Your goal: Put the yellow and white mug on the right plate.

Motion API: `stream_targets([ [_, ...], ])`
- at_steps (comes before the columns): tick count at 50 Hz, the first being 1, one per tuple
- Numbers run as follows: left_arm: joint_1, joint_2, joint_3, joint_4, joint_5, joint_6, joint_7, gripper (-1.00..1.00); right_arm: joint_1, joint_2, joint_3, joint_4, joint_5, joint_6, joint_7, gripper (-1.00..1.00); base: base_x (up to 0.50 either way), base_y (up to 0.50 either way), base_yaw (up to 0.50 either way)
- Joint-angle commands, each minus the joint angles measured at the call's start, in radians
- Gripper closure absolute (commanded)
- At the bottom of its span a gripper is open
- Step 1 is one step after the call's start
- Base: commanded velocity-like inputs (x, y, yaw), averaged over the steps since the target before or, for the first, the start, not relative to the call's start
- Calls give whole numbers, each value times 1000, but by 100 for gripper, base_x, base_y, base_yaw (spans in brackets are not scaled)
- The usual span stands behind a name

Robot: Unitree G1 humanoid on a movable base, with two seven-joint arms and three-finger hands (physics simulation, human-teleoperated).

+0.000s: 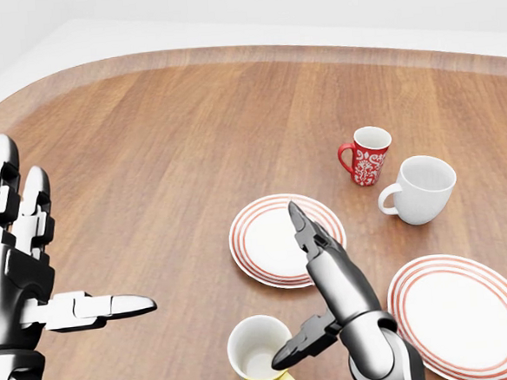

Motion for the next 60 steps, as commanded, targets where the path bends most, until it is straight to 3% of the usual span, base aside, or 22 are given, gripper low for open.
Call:
stream_targets([
  [1,0,0,2,-9,-3,0,-1,-100,-22,8,6,97,-18,-21,-31,-100,0,0,0],
  [12,-1,1,6,-25,-6,0,-1,-100,-49,10,5,190,-20,-60,-58,-100,0,0,0],
  [28,-2,1,6,-32,-8,0,-3,-100,-80,15,6,281,-28,-96,-87,-100,0,0,0],
  [38,0,1,6,-46,-11,0,-4,-100,-84,18,9,298,-36,-102,-93,-100,0,0,0],
  [44,-2,2,10,-61,-15,0,-2,-100,-99,21,11,361,-38,-134,-118,-100,0,0,0],
  [49,-3,3,11,-65,-16,0,-2,-100,-86,27,18,341,-44,-129,-111,-100,0,0,0],
  [60,-6,4,14,-58,-17,0,-4,-100,-98,31,20,398,-45,-159,-130,-100,0,0,0],
])
